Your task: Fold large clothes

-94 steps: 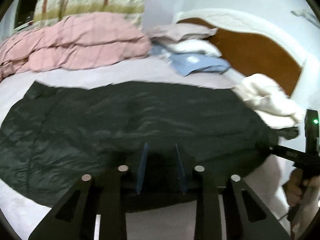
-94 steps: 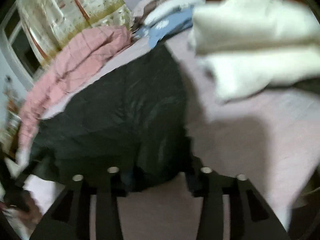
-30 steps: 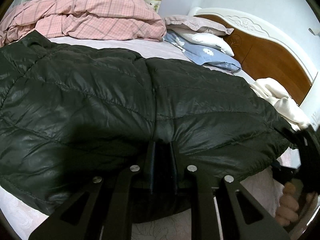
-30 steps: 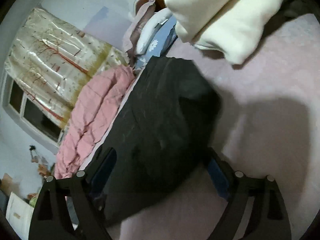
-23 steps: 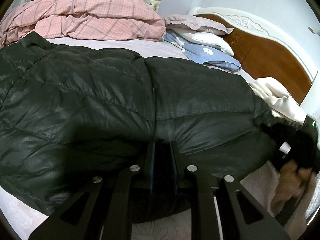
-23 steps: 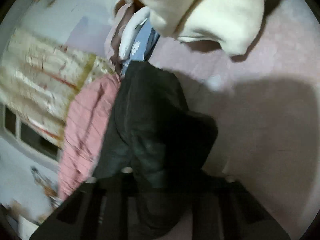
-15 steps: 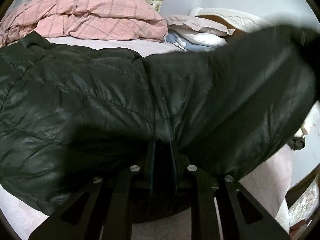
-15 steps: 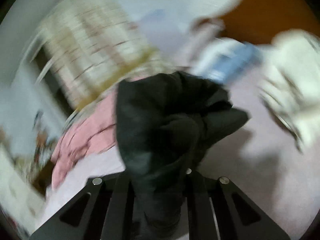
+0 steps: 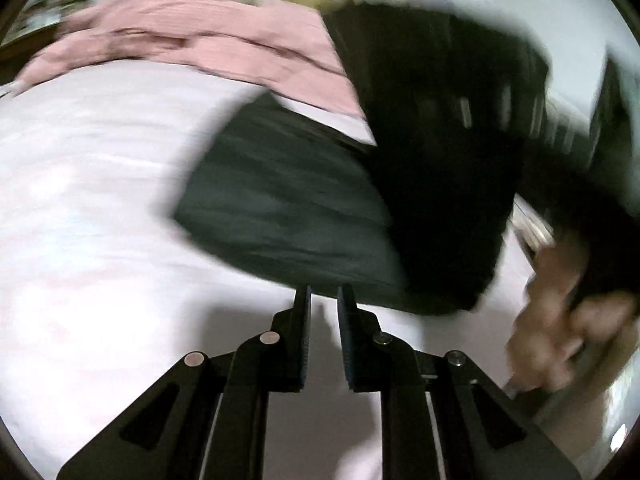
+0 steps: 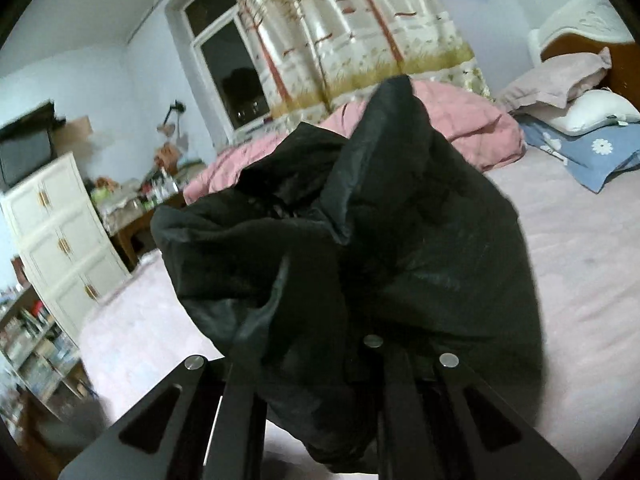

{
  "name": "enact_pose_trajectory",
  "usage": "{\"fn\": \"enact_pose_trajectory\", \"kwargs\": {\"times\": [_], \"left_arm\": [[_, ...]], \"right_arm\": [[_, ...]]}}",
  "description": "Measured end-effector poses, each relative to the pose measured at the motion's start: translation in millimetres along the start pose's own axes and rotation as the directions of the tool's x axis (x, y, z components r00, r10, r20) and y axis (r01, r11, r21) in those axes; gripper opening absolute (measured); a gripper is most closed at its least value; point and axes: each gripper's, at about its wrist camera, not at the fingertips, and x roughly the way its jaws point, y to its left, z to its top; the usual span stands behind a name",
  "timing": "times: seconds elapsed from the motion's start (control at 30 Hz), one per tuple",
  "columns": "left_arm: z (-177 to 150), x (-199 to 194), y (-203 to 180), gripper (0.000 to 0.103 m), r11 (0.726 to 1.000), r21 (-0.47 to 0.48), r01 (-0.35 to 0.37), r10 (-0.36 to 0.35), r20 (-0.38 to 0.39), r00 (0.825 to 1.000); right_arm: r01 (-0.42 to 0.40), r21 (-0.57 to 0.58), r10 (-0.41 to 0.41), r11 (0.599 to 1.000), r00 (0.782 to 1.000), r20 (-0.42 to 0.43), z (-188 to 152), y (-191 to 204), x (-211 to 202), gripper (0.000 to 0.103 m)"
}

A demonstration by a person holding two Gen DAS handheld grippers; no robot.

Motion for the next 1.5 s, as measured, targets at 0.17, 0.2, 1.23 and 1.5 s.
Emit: {"fn": "enact_pose_trajectory", "kwargs": {"times": [0.17, 0.2, 1.23, 1.5], "left_arm": [[29, -23, 55, 0.014, 0.993, -0.089, -0.072, 0.078, 0.075, 0.994], [35, -22, 59, 0.014, 0.995, -0.082, -0.058, 0.064, 0.067, 0.996], [162, 57, -22, 0.006, 0.989, 0.103, 0.103, -0.100, -0.033, 0.994], [157, 62, 22, 0.006, 0.989, 0.077, -0.129, 0.134, -0.063, 0.989]], "right_arm": [[0.042, -0.031, -0.044, 0.999, 0.995, -0.093, -35, 27, 60, 0.015], [0.037, -0.021, -0.039, 0.999, 0.994, -0.103, -42, 30, 66, 0.016], [0.190, 0.078, -0.197, 0.979, 0.977, 0.085, -52, -63, -57, 0.072], [0.162, 0.006, -0.162, 0.987, 0.981, 0.107, -48, -51, -40, 0.072]]}}
